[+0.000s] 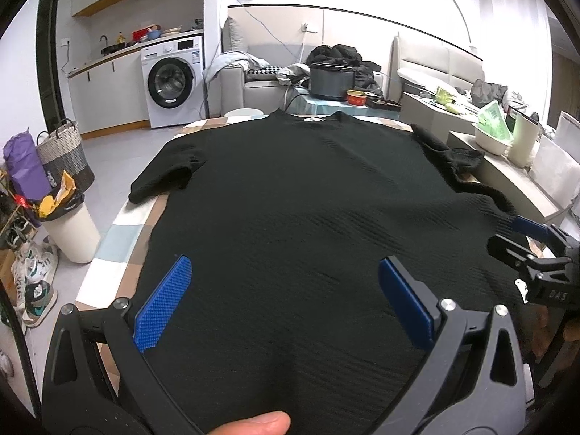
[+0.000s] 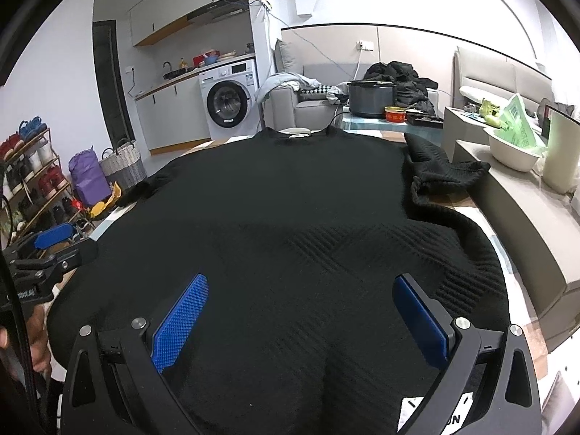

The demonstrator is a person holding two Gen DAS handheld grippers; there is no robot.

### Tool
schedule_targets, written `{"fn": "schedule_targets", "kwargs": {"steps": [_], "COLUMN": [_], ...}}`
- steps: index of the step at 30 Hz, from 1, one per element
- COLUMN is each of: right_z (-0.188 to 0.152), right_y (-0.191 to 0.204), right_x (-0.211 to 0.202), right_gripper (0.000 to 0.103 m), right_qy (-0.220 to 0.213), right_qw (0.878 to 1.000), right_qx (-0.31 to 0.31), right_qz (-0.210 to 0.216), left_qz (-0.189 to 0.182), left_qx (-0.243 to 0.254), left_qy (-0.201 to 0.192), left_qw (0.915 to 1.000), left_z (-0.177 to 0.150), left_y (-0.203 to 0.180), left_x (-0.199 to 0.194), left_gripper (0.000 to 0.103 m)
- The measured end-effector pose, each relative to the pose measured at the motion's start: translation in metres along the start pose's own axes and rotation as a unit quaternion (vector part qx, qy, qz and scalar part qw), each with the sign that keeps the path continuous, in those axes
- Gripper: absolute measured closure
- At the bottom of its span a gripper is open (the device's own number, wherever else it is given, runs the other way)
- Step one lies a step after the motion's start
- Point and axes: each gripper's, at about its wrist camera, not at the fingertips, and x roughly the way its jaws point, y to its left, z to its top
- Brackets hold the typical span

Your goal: Fold small clothes

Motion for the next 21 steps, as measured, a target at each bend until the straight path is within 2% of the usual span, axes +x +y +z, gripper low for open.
{"fn": "schedule_targets", "kwargs": {"steps": [14, 21], "right_z": [0.003, 0.004], "right_y": [-0.012, -0.021], "right_x": [-0.005, -0.003], "right_gripper": [0.000, 0.000], "right_qy": [-0.010, -0.004], "right_qw": [1.000, 1.000], "right_qx": [-0.005, 0.017], "right_qz": [0.000, 0.010], "left_qz": [0.004, 0.004], "left_qx": [-0.013, -0.010], "left_qy": [0.006, 0.006], "left_qw": [0.9999, 0.9999], "left_z": [0.001, 0.001], "left_y": [0.003, -0.002], "left_x": [0.006, 0.008], "left_gripper": [0.001, 0.001]}}
